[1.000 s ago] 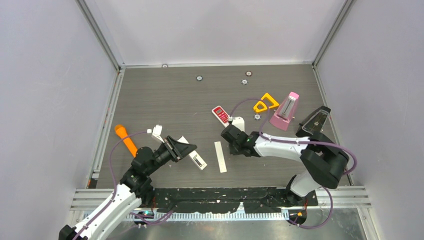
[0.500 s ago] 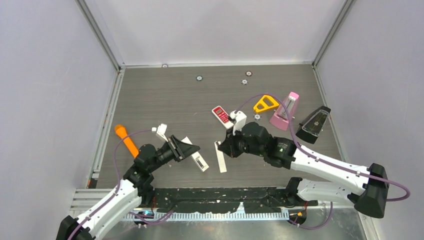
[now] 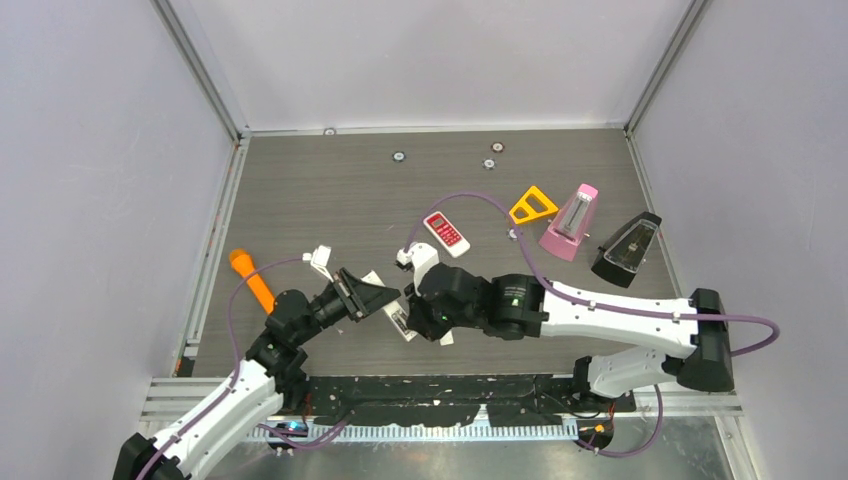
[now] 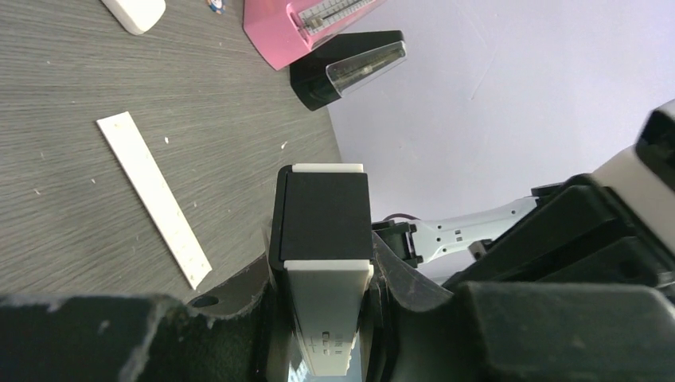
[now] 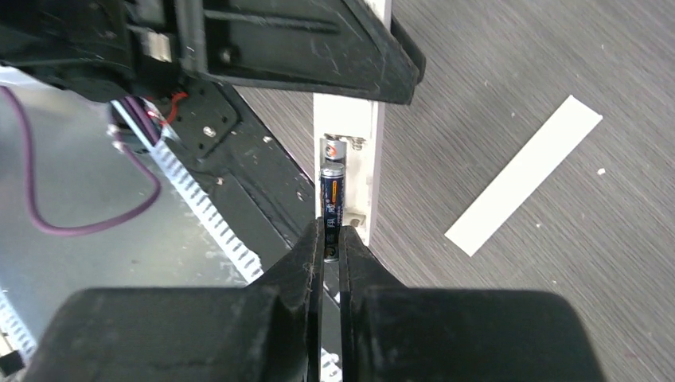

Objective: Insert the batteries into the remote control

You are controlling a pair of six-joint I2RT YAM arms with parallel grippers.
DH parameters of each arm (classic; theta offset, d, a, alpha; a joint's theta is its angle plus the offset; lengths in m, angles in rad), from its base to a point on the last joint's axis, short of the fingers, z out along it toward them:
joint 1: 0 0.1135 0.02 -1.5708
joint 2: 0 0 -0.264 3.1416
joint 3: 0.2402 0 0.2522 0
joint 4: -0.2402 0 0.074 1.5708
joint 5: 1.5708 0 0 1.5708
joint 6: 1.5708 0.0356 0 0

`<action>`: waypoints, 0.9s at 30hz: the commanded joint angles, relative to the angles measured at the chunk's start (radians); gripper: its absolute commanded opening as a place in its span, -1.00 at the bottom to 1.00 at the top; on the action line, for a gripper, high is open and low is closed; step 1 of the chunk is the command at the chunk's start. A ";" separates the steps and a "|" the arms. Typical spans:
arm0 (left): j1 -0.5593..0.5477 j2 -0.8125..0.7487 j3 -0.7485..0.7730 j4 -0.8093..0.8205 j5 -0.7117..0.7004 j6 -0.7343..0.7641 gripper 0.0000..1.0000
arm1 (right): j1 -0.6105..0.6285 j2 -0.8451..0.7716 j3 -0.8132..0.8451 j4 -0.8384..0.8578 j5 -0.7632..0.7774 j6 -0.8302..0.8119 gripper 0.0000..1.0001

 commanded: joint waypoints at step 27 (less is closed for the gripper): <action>0.005 0.018 -0.026 0.212 0.037 -0.106 -1.00 | 0.040 0.142 0.166 -0.153 0.137 0.024 -0.60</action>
